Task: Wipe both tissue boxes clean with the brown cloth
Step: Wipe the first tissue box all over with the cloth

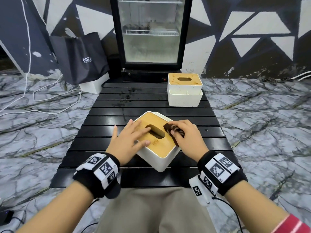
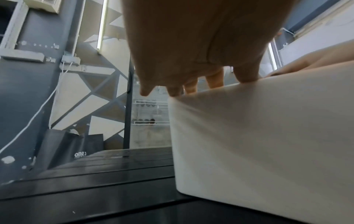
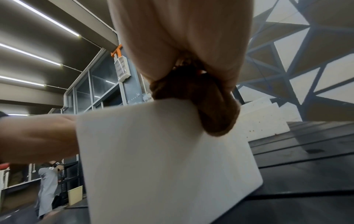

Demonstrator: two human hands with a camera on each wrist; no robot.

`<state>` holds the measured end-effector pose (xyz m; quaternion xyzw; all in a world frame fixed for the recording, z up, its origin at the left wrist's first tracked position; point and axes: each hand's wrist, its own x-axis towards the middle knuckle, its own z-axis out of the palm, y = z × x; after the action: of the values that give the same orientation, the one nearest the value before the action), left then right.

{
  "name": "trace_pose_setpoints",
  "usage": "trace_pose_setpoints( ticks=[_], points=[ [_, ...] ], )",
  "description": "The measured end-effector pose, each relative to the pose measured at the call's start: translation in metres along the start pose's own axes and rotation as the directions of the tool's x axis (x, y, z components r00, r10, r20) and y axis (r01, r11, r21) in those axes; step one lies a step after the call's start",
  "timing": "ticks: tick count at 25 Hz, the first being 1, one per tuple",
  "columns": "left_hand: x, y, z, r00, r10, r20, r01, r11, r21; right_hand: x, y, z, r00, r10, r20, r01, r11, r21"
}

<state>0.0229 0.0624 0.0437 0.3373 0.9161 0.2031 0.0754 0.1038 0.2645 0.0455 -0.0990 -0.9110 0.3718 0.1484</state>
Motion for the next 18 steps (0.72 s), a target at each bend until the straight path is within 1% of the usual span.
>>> trace_pose_setpoints(
  ticks=[1,4,7,8,10,13,16,18],
  points=[
    [0.002,-0.003,-0.004,0.999,-0.030,0.013,0.030,1.000,0.006,-0.005,-0.001,-0.005,1.000,-0.010,0.028,0.009,1.000,0.020],
    [0.012,-0.011,-0.015,0.993,-0.117,-0.028,0.117,0.993,-0.008,-0.026,-0.010,-0.011,0.993,-0.090,0.080,0.083,0.993,0.089],
    [0.022,-0.007,-0.017,0.976,-0.200,-0.084,0.202,0.979,0.021,-0.044,-0.026,-0.004,0.976,-0.164,0.146,0.156,0.986,0.064],
    [0.024,-0.003,-0.015,0.971,-0.211,-0.112,0.213,0.977,0.009,-0.046,-0.030,-0.004,0.969,-0.173,0.175,0.168,0.985,0.040],
    [0.022,0.011,-0.009,0.963,-0.222,-0.153,0.210,0.973,-0.091,-0.042,-0.038,-0.008,0.962,-0.183,0.201,0.182,0.983,0.019],
    [0.017,0.022,0.006,0.959,-0.237,-0.158,0.202,0.957,-0.208,-0.026,-0.039,-0.007,0.967,-0.199,0.159,0.195,0.980,0.039],
    [0.016,0.024,0.011,0.951,-0.261,-0.168,0.212,0.941,-0.262,-0.021,-0.032,0.004,0.958,-0.203,0.202,0.230,0.966,-0.118],
    [0.018,0.021,0.009,0.955,-0.256,-0.146,0.210,0.938,-0.274,-0.028,-0.030,0.009,0.937,-0.263,0.229,0.301,0.942,-0.147]
  ],
)
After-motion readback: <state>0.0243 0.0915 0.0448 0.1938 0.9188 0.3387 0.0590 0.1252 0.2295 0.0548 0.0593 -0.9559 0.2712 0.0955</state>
